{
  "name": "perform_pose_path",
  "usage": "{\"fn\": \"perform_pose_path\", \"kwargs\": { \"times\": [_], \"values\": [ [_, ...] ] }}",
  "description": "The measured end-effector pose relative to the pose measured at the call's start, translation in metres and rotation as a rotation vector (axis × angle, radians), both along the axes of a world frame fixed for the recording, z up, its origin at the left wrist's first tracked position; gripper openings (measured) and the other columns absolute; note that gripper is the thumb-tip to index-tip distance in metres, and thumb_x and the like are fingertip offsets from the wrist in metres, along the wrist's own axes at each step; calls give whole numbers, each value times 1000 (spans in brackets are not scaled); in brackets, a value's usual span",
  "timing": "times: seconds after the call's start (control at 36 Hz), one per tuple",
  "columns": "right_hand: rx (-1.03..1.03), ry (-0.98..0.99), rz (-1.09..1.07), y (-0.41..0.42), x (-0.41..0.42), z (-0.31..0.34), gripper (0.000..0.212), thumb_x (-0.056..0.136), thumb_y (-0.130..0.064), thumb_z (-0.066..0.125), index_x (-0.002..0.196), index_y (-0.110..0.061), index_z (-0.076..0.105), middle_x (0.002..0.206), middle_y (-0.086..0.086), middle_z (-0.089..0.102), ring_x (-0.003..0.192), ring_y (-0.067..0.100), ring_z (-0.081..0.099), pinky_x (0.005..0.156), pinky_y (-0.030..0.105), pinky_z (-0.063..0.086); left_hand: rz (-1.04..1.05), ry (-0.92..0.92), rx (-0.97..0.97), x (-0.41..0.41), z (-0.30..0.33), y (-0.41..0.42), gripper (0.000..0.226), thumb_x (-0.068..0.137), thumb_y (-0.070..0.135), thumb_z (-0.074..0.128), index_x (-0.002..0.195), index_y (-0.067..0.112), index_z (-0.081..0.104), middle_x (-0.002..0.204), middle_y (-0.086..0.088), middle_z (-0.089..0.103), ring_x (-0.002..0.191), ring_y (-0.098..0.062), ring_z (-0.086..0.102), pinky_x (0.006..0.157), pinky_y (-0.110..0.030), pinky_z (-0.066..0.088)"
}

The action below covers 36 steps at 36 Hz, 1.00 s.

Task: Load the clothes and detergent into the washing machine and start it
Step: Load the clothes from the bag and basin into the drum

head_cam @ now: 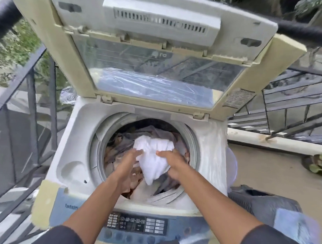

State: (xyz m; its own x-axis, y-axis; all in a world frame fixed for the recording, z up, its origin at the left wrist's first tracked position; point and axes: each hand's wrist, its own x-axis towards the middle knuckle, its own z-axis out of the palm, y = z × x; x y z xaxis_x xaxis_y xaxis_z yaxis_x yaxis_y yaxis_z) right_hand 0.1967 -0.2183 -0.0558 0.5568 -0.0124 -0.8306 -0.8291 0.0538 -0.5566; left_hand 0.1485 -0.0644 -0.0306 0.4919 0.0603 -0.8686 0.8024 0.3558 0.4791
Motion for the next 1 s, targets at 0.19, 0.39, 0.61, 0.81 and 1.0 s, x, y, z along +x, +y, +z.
{"fn": "perform_pose_path", "kwargs": {
  "times": [0.19,0.39,0.61,0.81,1.0],
  "values": [
    [91,-11,-220,14,44,-13,53,105,-9,58,154,-20,42,135,16,60,115,35,63,105,48,52,-81,-136,326,34,-28,9,47,105,27,64,149,27,49,144,-6,58,116,-24,60,95,-41,51],
    [-35,11,-41,18,44,-18,55,103,-10,61,153,-23,42,124,20,66,130,51,57,95,50,61,-221,-120,363,39,-48,6,54,104,21,63,156,23,48,136,-4,62,113,-21,61,101,-41,48],
    [-85,-50,45,0,29,-10,34,104,-14,59,137,-21,56,133,14,66,97,26,73,85,40,62,-327,-178,408,33,-40,-8,28,104,18,64,132,21,61,128,-11,67,99,-17,60,83,-31,48],
    [-84,-200,110,-33,10,32,22,103,-6,61,125,-9,64,114,12,70,86,24,76,67,27,62,-422,-299,412,28,-9,-24,22,104,20,63,124,21,71,108,1,74,99,-16,67,72,-27,46],
    [-171,-385,84,-71,-15,80,18,100,-12,63,114,-16,74,106,9,78,91,23,76,74,31,60,-478,-466,395,25,33,-54,25,102,15,60,124,19,71,115,-1,78,88,-10,64,77,-28,46]
  ]
}}
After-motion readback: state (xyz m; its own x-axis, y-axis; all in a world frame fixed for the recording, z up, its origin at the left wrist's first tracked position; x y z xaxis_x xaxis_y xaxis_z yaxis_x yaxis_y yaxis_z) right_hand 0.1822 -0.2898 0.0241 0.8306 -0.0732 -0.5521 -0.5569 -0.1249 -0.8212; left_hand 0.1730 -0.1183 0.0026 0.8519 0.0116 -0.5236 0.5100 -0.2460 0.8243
